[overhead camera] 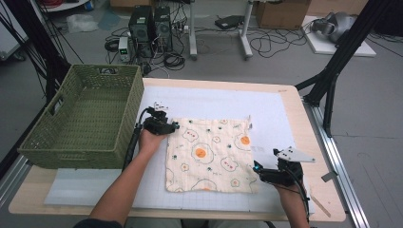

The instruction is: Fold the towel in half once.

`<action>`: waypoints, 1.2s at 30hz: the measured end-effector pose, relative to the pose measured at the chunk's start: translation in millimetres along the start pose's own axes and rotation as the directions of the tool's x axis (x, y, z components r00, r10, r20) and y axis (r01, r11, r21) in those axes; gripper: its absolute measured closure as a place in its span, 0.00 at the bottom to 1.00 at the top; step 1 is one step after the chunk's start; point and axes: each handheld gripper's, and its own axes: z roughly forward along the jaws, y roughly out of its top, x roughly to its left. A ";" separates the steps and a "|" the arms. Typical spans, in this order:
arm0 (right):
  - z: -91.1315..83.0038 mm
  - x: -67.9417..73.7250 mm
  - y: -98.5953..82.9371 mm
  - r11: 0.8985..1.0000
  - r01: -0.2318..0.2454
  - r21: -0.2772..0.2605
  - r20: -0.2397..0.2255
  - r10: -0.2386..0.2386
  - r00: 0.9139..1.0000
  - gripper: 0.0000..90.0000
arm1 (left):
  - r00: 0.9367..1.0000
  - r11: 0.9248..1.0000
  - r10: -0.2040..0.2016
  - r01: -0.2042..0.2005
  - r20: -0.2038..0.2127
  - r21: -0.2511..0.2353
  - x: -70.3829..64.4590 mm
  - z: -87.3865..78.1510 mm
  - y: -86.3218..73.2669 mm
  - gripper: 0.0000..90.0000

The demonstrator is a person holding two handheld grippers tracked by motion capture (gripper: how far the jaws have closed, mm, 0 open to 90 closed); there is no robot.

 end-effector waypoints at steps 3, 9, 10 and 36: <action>2.0 -0.4 -0.7 1.000 -0.010 0.007 0.000 0.010 1.000 0.13 | 0.999 0.999 0.040 -0.040 0.004 -0.001 -2.6 -0.1 -0.1 0.61; 12.7 -2.7 1.5 0.999 0.003 0.047 0.000 -0.003 1.000 0.16 | 0.998 0.999 0.043 -0.042 0.035 -0.011 -2.9 -0.9 -0.8 0.94; 15.7 -4.8 4.3 0.998 -0.001 0.056 0.001 0.001 1.000 0.16 | 0.999 0.999 0.035 -0.035 0.032 -0.009 -2.2 -1.5 -0.6 0.94; 137.6 -34.4 66.5 0.980 -0.036 0.197 -0.019 0.041 0.999 0.53 | 0.996 0.998 -0.033 0.037 0.083 -0.053 7.8 -15.7 2.8 0.95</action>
